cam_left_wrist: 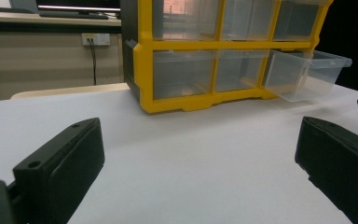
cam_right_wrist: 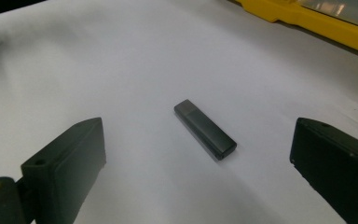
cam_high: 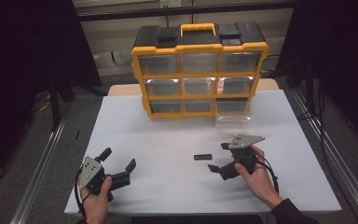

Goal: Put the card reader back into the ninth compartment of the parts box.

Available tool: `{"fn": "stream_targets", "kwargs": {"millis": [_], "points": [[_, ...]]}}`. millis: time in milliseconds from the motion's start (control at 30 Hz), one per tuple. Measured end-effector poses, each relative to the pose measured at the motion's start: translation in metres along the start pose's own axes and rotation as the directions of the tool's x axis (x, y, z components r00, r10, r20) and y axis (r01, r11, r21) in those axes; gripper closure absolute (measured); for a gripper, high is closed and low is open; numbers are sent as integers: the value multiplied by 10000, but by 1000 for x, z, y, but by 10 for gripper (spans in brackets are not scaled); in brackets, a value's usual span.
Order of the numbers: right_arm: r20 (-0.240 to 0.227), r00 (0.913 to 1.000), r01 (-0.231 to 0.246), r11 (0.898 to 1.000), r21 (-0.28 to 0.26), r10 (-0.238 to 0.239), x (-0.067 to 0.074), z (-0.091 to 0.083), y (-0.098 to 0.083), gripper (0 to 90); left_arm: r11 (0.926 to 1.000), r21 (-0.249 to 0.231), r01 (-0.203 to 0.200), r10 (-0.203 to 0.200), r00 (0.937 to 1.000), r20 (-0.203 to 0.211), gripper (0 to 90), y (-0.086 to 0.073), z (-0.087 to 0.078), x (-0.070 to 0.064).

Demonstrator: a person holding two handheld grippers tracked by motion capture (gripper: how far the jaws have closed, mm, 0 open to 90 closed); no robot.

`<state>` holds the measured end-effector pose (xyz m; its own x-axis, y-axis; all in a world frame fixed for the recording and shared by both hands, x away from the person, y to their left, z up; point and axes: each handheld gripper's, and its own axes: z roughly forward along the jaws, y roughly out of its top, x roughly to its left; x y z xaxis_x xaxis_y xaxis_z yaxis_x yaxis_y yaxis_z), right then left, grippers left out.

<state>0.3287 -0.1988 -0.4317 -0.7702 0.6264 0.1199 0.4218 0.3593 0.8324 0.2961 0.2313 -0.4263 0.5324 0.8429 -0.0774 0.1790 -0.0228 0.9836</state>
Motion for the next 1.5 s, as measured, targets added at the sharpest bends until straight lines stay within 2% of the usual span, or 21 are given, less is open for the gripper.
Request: {"fn": "stream_targets", "kwargs": {"millis": [167,333,467,600,667,833,900,967,1100,1167,1300,1367,1467,1500], "points": [[-257,9995,205,9985,506,-192,1,6,4,41,10000,22,-28,28,10000,-5,15,0,0,0],[-488,9985,299,9973,674,-266,2,14,11,35,10000,63,-68,68,10000,-18,15,0,0,0],[-836,9965,89,9958,913,-13,1,24,17,36,10000,33,-58,58,10000,-3,15,0,0,0],[-980,9951,248,9943,1037,-146,3,32,24,40,10000,22,-40,40,10000,0,15,0,0,0],[-1254,9913,531,9926,1088,-393,3,35,27,44,10000,50,-77,77,10000,0,15,0,0,0],[-1542,9856,938,9831,1569,-694,3,42,34,46,9999,93,-104,104,9999,-11,15,0,0,0],[-1438,9856,1171,9731,1985,-893,3,44,37,43,9999,94,-113,113,9999,-1,15,0,0,0],[-1534,9840,1240,9671,2220,-910,1,47,40,41,9998,127,-121,121,9999,-15,15,0,0,0],[-1589,9817,1409,9616,2355,-1050,-2,52,46,48,9999,80,-109,109,9999,-3,15,0,0,1],[-1650,9805,1470,9548,2583,-1063,-4,54,48,47,9999,80,-90,90,10000,-7,15,0,0,1],[-1551,9819,1491,9489,2781,-1088,-7,56,53,71,9999,96,-104,105,9999,-39,15,-1,1,0],[-1652,9787,1660,9425,2900,-1216,-8,56,56,109,9999,113,-104,105,9999,-34,15,-1,1,0],[-1790,9744,1863,9348,3025,-1363,-13,59,61,116,10000,82,-49,50,10000,-53,15,-1,1,1],[-1814,9735,1920,9290,3163,-1395,-14,60,62,122,10000,83,-50,50,10000,-57,15,-1,1,1]]}}
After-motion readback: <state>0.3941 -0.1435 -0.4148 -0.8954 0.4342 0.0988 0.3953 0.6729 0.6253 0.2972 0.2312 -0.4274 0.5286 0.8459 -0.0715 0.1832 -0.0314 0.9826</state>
